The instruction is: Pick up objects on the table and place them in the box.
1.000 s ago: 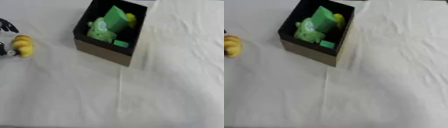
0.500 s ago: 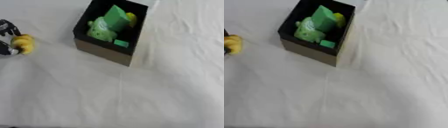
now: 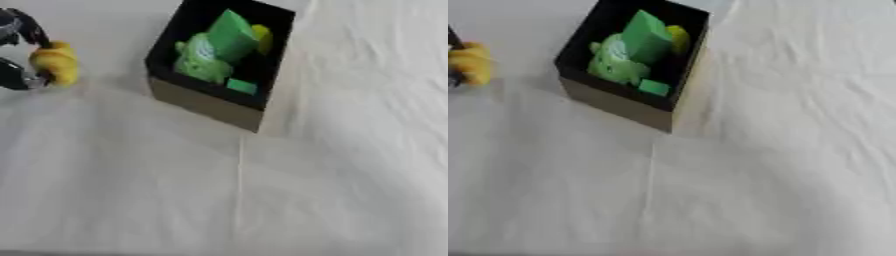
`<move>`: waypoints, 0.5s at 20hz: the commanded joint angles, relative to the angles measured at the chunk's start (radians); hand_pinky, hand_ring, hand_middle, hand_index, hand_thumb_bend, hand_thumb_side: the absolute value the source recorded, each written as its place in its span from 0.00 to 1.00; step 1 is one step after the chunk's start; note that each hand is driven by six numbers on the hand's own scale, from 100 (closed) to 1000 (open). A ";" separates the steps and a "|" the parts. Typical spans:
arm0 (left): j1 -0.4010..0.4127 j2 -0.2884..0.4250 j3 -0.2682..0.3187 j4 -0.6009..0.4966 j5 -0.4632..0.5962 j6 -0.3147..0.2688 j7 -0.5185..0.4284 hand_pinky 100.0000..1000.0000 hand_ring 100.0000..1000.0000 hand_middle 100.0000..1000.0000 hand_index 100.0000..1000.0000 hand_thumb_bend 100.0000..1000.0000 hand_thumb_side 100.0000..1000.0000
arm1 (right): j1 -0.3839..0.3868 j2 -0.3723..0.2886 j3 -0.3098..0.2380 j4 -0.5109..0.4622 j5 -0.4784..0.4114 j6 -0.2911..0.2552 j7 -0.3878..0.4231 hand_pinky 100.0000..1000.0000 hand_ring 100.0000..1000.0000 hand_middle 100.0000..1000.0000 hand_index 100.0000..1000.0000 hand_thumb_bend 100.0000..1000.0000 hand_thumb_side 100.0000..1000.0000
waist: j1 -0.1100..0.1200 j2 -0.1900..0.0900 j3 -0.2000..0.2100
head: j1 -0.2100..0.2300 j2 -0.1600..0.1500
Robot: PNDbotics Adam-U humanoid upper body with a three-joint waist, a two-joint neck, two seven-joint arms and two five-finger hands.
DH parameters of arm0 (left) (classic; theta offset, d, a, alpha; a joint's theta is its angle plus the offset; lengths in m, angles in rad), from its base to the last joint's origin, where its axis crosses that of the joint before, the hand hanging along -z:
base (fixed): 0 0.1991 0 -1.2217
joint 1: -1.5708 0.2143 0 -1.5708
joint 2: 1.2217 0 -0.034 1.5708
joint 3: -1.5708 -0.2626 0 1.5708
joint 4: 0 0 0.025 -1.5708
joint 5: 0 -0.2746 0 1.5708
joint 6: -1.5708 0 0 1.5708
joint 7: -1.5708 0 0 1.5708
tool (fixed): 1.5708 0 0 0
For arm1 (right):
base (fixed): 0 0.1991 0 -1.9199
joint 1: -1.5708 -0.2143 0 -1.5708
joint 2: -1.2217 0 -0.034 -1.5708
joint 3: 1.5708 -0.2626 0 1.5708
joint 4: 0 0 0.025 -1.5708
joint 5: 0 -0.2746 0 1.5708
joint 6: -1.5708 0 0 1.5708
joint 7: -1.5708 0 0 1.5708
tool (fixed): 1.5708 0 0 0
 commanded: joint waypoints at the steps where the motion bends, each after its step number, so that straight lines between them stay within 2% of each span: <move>1: -0.069 -0.008 -0.007 -0.051 0.007 -0.003 -0.018 0.71 0.73 0.64 0.57 0.19 0.00 | -0.024 -0.029 -0.015 -0.018 -0.009 0.000 -0.001 0.90 0.89 0.74 0.81 0.00 0.40 | 0.011 -0.030 0.000 | -0.001 0.004; 6: -0.188 -0.130 -0.060 -0.032 -0.006 -0.032 -0.033 0.70 0.73 0.64 0.57 0.17 0.00 | -0.039 -0.018 -0.013 -0.024 -0.012 0.000 0.003 0.90 0.89 0.74 0.81 0.00 0.39 | 0.014 -0.041 -0.012 | 0.002 0.007; 10: -0.241 -0.227 -0.083 0.014 -0.012 -0.047 -0.018 0.70 0.72 0.64 0.57 0.15 0.00 | -0.049 -0.009 -0.010 -0.024 -0.015 0.000 0.006 0.90 0.89 0.74 0.81 0.00 0.39 | 0.016 -0.041 -0.021 | 0.001 0.004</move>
